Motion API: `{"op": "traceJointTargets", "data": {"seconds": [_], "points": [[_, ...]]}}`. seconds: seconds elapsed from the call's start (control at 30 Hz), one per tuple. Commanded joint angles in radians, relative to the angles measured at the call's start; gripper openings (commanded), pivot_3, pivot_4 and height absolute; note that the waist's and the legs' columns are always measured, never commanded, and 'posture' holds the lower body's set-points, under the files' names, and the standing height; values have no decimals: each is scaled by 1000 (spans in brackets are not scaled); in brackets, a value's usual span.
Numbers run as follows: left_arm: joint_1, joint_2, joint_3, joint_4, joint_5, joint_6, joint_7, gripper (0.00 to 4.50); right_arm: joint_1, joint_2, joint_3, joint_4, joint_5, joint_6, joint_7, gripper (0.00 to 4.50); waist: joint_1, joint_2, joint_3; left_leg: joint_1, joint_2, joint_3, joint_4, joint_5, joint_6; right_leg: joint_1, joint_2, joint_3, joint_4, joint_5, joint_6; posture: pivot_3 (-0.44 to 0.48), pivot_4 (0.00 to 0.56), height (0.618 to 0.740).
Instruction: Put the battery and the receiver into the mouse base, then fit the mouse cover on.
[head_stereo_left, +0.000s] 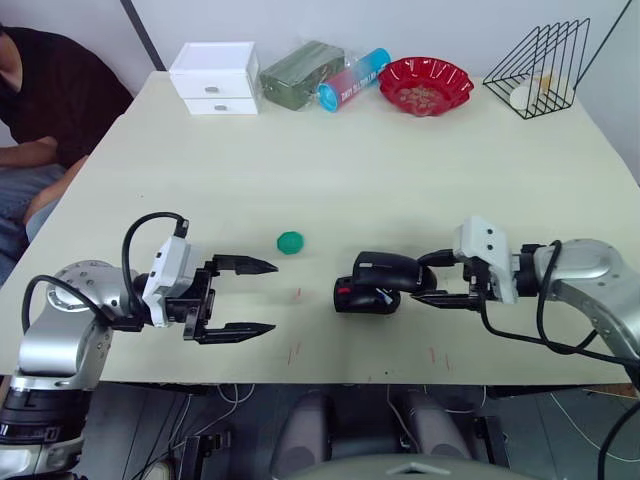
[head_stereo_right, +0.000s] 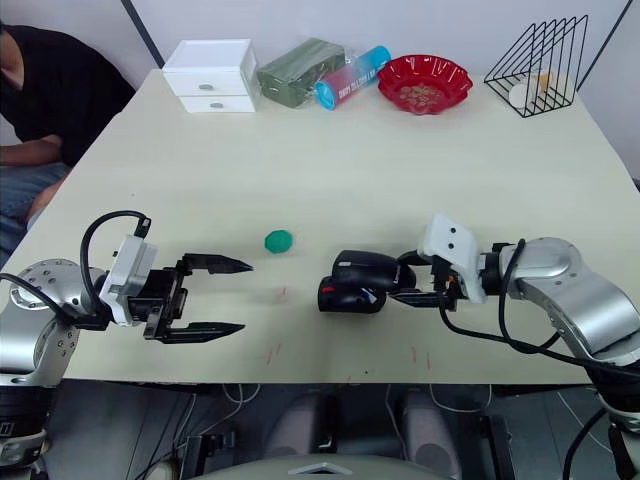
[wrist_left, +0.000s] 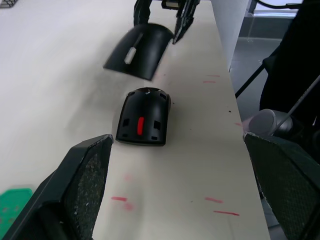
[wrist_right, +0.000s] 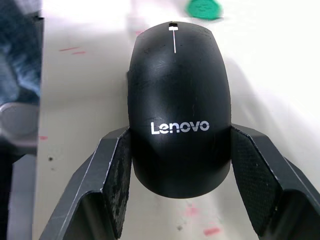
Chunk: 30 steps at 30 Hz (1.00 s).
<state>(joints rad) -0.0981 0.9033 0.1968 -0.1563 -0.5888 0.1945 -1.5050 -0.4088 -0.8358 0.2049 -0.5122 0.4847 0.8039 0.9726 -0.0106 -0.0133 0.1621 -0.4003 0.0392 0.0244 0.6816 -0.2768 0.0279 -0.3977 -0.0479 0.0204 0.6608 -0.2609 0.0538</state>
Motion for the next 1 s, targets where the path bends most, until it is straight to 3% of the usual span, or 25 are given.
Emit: {"op": "traceJointTargets", "data": {"seconds": [0.03,1.0], "points": [[-5,19,15,-7,-4,-15,-15,4500,-55,15,37,-27,-3,45,-12,2618,0,0,1,0,0,0,0,0,0,0,0,0,0,0,0,0,150,740],[17,18,9,-19,-4,-26,-12,4500,-265,102,313,76,-183,172,-23,2618,-2,0,1,-1,0,0,0,0,0,-2,0,-1,1,0,0,0,150,740]]}}
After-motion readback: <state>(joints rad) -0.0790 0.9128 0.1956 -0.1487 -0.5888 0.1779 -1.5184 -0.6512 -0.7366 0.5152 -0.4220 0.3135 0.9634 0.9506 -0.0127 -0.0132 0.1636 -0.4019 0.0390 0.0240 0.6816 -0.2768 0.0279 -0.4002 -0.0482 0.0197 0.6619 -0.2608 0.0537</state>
